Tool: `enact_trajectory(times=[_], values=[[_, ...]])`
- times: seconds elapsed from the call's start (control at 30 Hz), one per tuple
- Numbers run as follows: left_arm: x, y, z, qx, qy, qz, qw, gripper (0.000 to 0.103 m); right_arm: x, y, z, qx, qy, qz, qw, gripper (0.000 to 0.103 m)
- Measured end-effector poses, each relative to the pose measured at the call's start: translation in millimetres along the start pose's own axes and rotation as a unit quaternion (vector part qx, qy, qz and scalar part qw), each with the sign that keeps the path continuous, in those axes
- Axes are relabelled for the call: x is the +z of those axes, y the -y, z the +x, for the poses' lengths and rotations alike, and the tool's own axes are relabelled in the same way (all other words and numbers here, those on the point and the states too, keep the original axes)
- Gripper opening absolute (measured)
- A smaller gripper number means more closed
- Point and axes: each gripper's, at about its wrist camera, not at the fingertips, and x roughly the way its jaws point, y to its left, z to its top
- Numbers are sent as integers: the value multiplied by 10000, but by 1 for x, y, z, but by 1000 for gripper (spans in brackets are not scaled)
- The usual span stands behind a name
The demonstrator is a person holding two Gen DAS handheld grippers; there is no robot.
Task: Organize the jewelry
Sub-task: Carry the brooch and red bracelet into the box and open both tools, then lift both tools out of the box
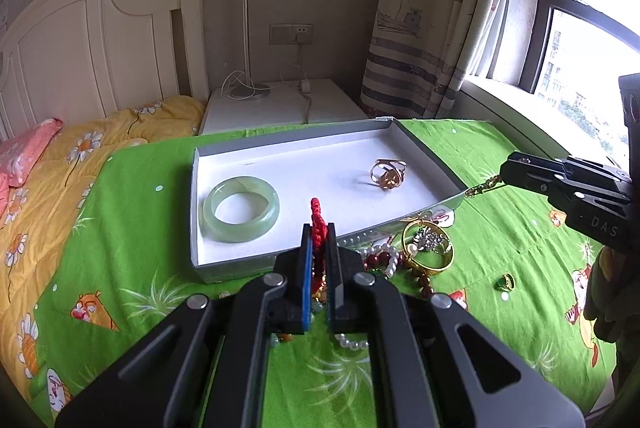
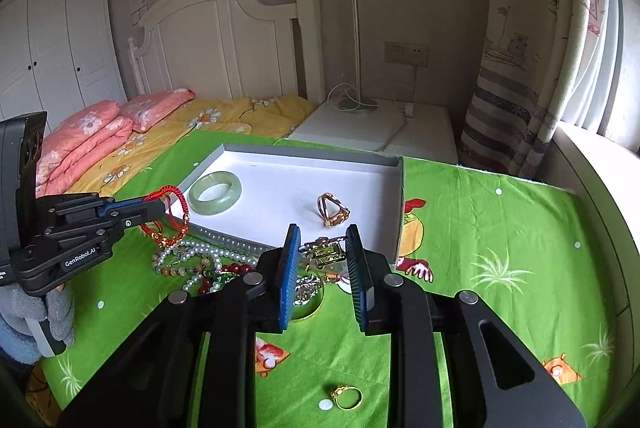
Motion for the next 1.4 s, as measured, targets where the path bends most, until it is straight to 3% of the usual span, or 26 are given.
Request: enact_trajectory(times=[0.27,0.53,0.83,0.97,1.0,1.07,1.1,1.13,1.27,1.4], values=[[31,2,40,141,-207,188,9995,5,38,-5,46,219,153,96,9996,24],[51,-13,82,226,-417,14,9989,5,69,-10,104,366,18,334,9988,24],[66,-23,114,266,-505,-134,9983,5,81,-9,142,291,-19,524,9982,24],[65,-22,125,271,-592,-136,9978,5,72,-12,154,272,-341,427,9981,25],[63,-21,126,291,-605,-118,9977,9,68,-13,154,286,-403,399,9980,28],[59,-19,125,373,-591,-62,9975,32,61,-11,147,314,-392,412,9979,42],[57,-18,121,440,-508,-45,9977,50,58,-10,142,314,-354,433,9979,51],[55,-18,116,512,-425,-42,9978,56,57,-8,136,313,-303,454,9980,53],[50,-23,101,590,-315,-149,9977,60,55,4,116,211,-171,508,9983,53],[44,-32,81,725,-179,-301,9968,76,51,18,97,79,-112,623,9980,53]])
